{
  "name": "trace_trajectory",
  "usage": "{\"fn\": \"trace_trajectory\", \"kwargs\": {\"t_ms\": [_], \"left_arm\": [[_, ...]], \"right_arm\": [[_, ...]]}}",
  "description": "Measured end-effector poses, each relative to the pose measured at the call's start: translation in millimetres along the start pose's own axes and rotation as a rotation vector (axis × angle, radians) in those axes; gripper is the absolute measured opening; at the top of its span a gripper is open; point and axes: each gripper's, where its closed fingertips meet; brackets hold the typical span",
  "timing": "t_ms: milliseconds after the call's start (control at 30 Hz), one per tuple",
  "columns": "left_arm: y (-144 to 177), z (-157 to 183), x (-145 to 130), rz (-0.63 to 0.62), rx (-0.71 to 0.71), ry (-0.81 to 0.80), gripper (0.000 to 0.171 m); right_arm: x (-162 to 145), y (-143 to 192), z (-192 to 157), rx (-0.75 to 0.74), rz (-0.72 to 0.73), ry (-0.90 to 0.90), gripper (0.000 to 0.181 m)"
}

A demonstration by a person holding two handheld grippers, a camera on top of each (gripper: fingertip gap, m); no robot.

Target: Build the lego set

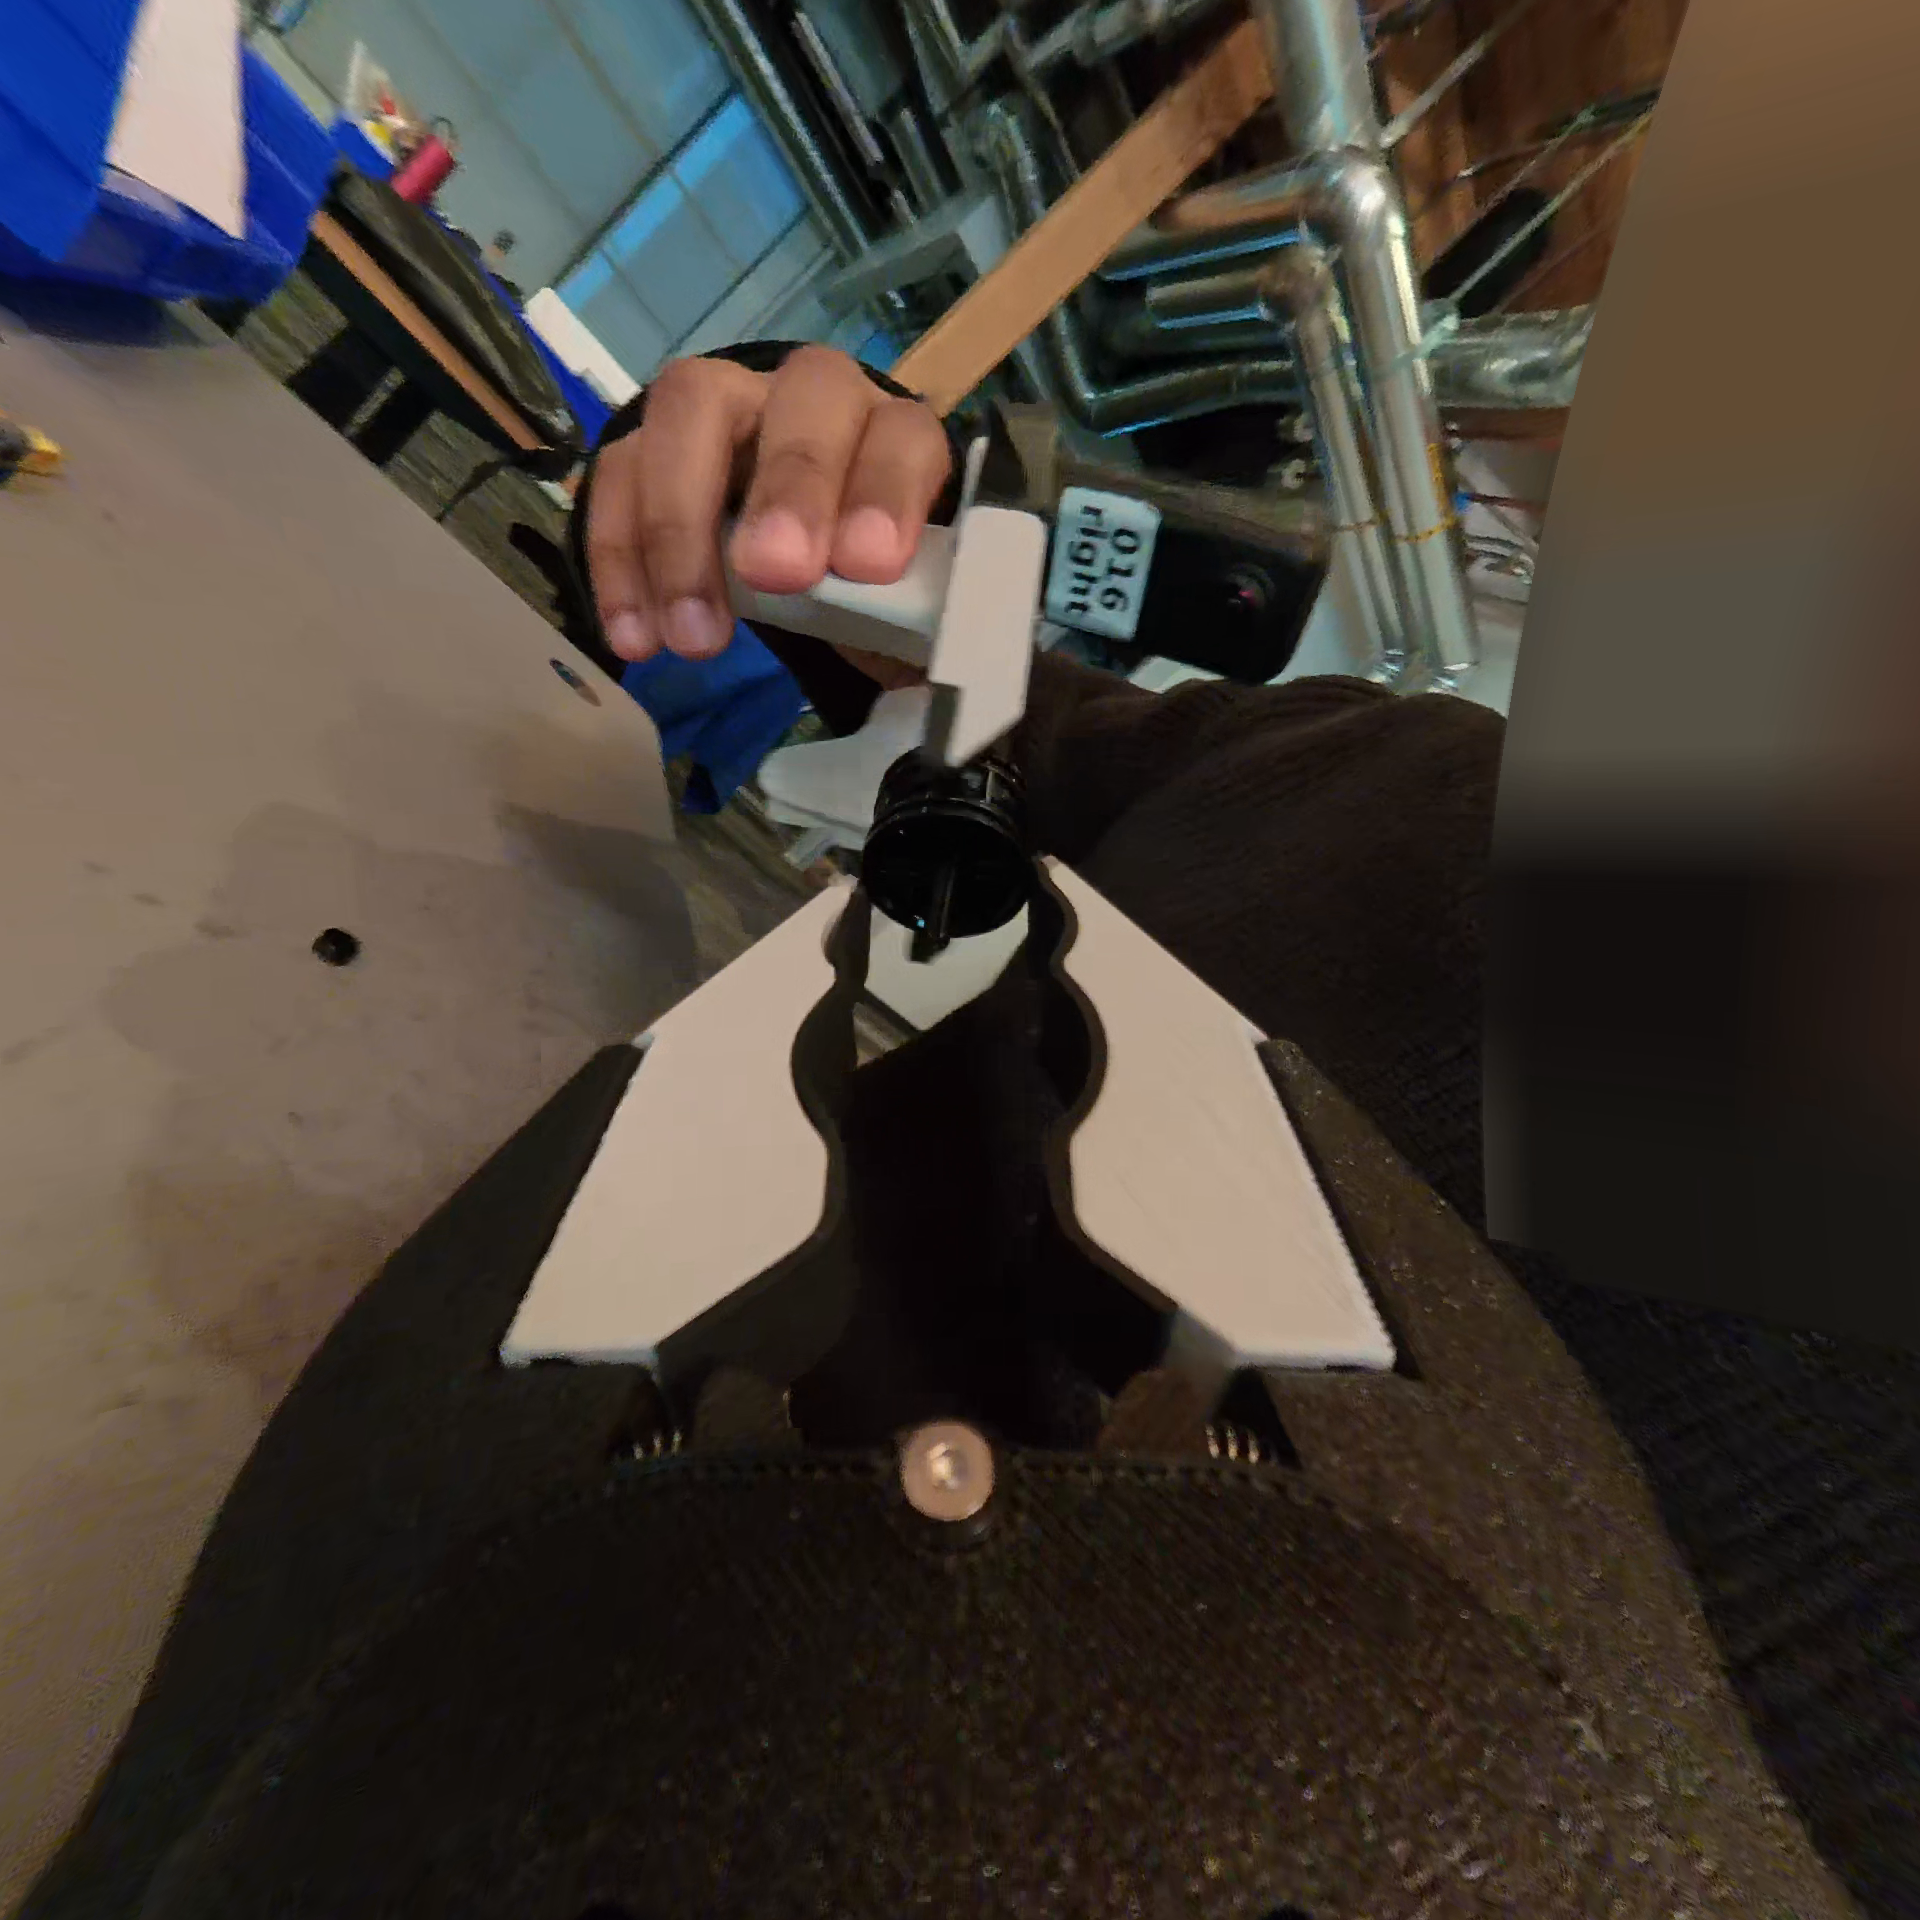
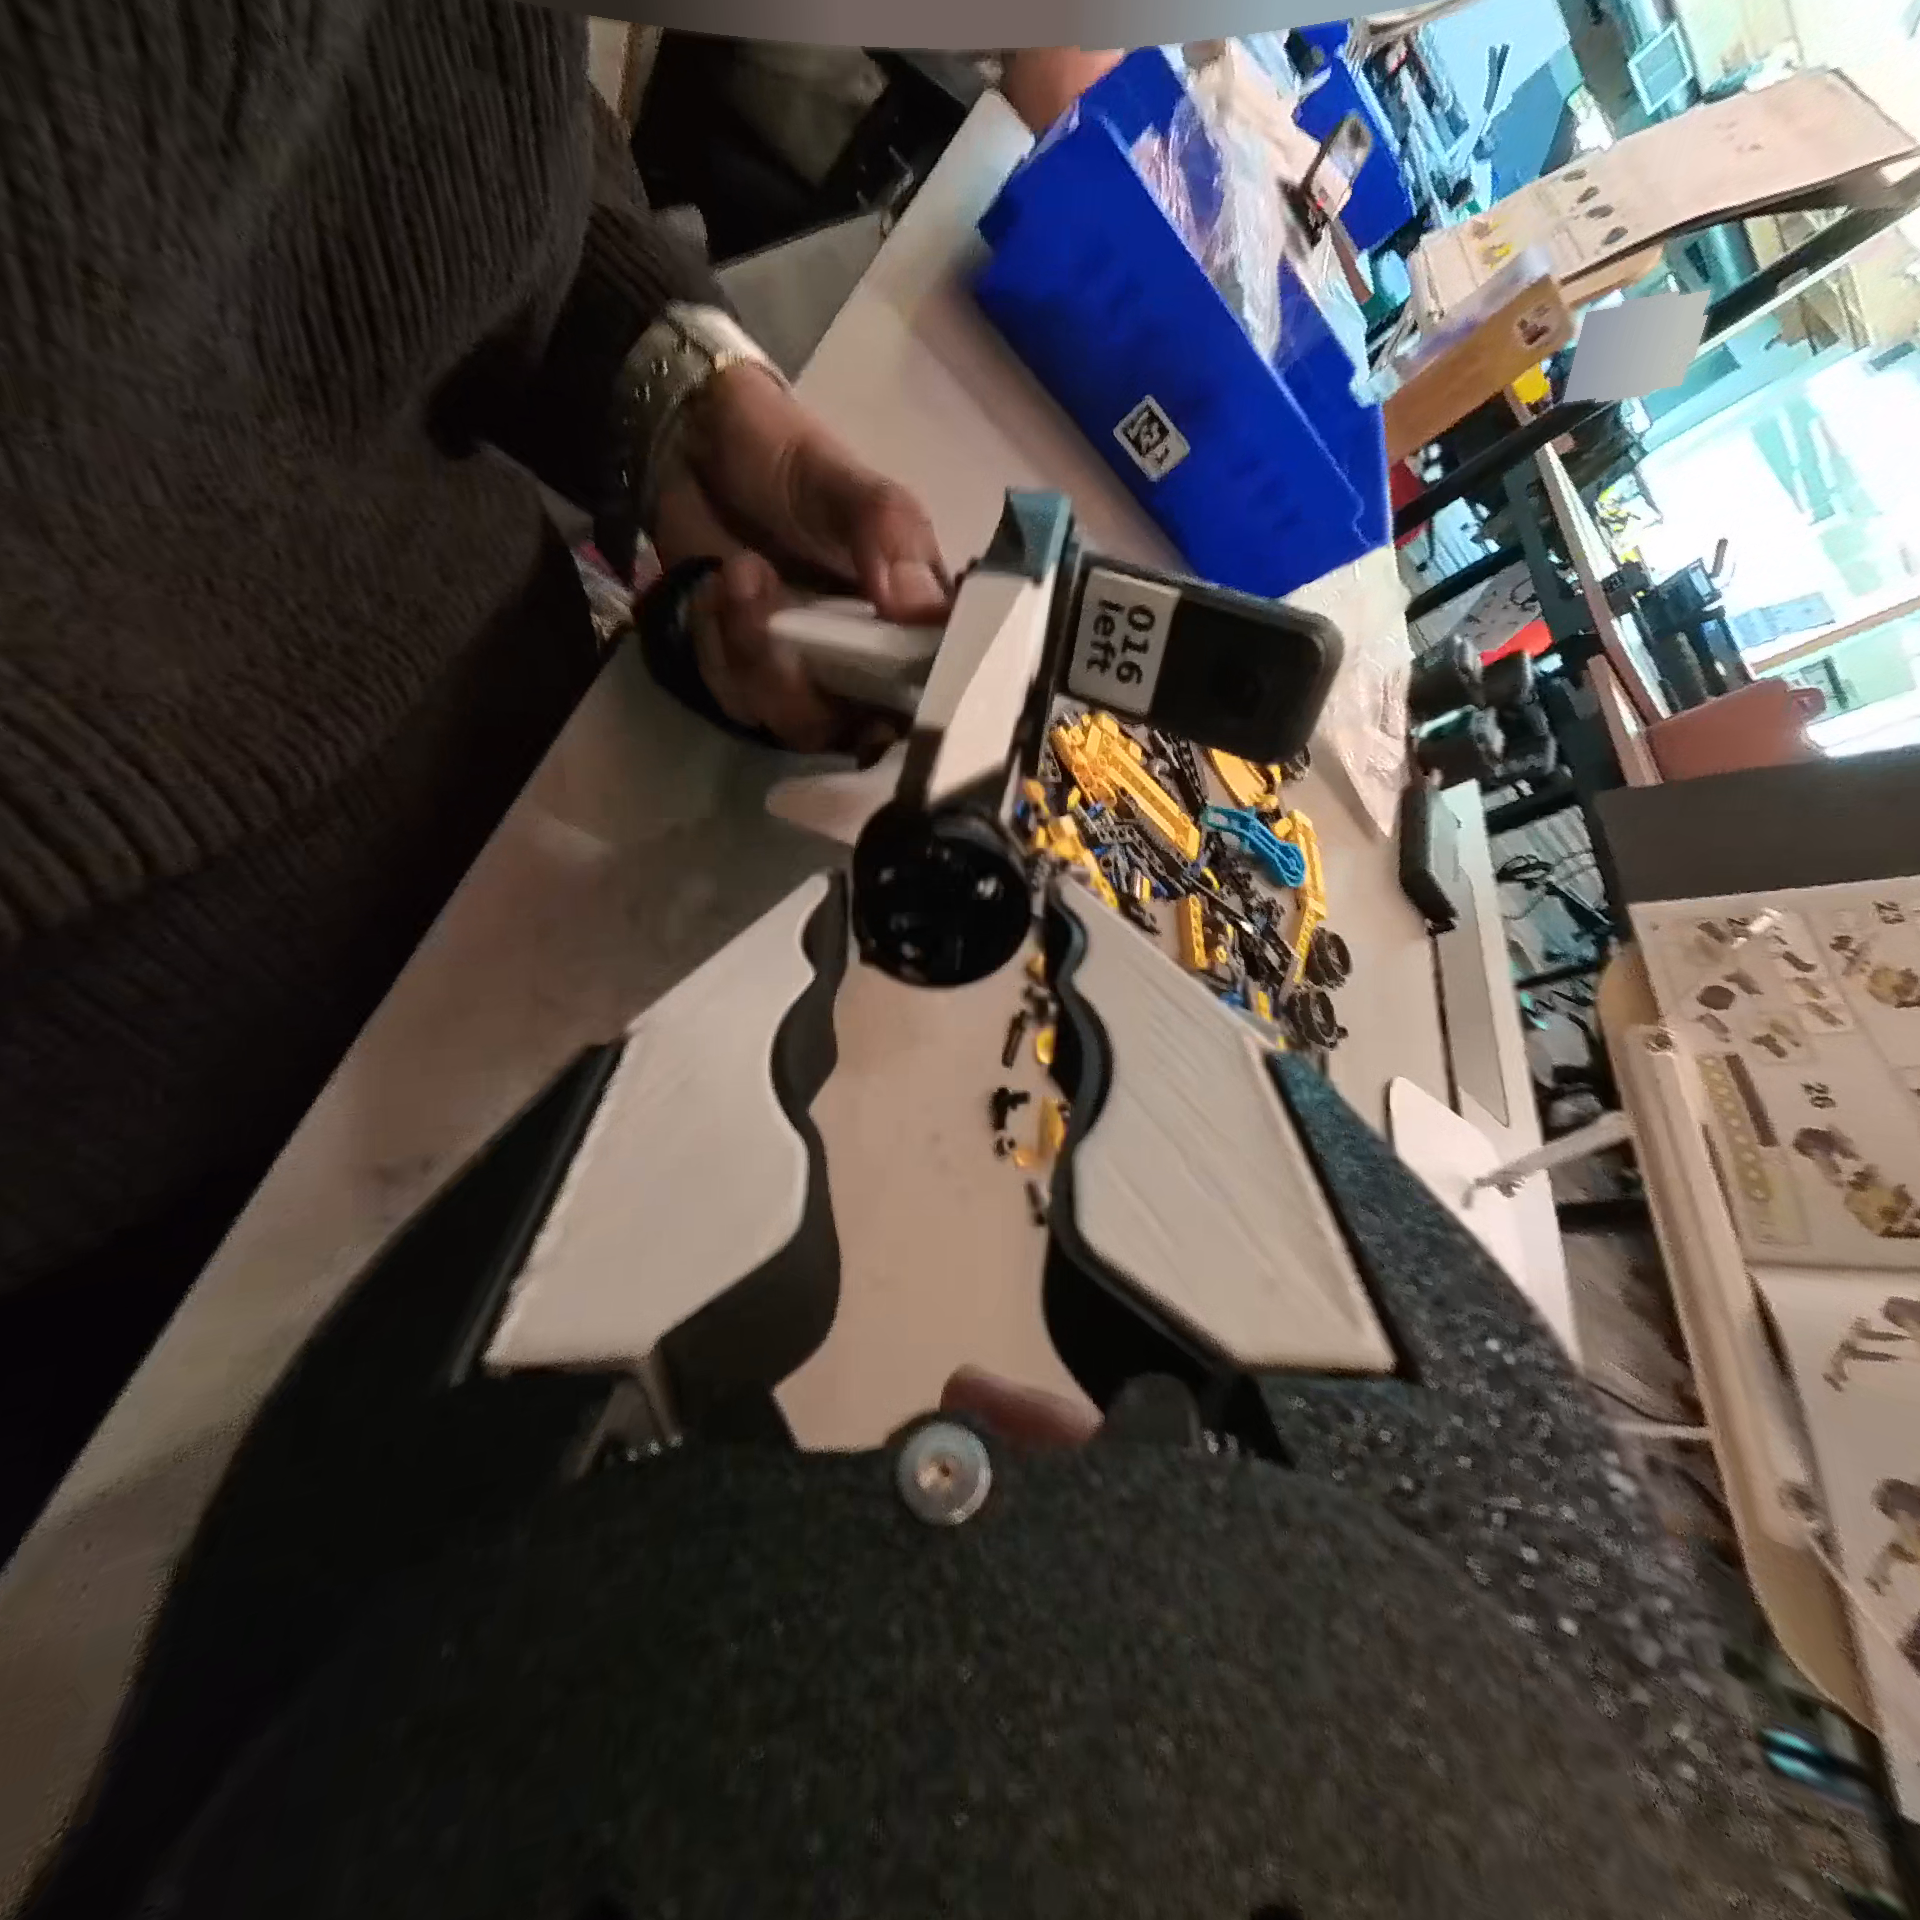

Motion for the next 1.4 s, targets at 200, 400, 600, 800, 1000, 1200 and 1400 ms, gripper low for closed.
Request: {"fn": "trace_trajectory", "kwargs": {"t_ms": [200,400,600,800,1000,1200,1400], "left_arm": [[2.7,-4.4,-1.0,-0.002,0.019,0.045,0.026],[-0.9,0.5,-10.8,-0.059,0.004,0.035,0.027],[-3.7,9.9,-15.9,-0.066,-0.054,0.069,0.027],[-8.7,16.2,-27.2,-0.103,-0.085,0.116,0.027],[5.7,-9.3,-8.7,-0.002,0.231,-0.123,0.064],[53.6,-39.2,2.7,-0.016,0.602,-0.217,0.057],[56.0,-44.9,-0.3,-0.042,0.625,-0.203,0.050]], "right_arm": [[2.2,0.5,0.7,-0.015,-0.002,-0.018,0.038],[2.7,-1.2,-12.7,0.039,-0.032,0.046,0.033],[14.8,2.3,-17.4,-0.060,0.006,0.096,0.033],[19.6,5.5,-28.4,-0.074,-0.036,0.081,0.032],[-4.5,16.9,-18.2,0.022,-0.165,-0.338,0.032],[-68.5,26.2,-14.7,0.059,-0.431,-0.671,0.032],[-103.4,23.8,-26.7,0.184,-0.680,-0.753,0.032]]}}
Point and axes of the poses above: each gripper's, where its closed fingertips meet, y back along the fingers, x out of its top, z = x × y across the jaws, and after that the axes turned 3 degrees about -y, right-handed
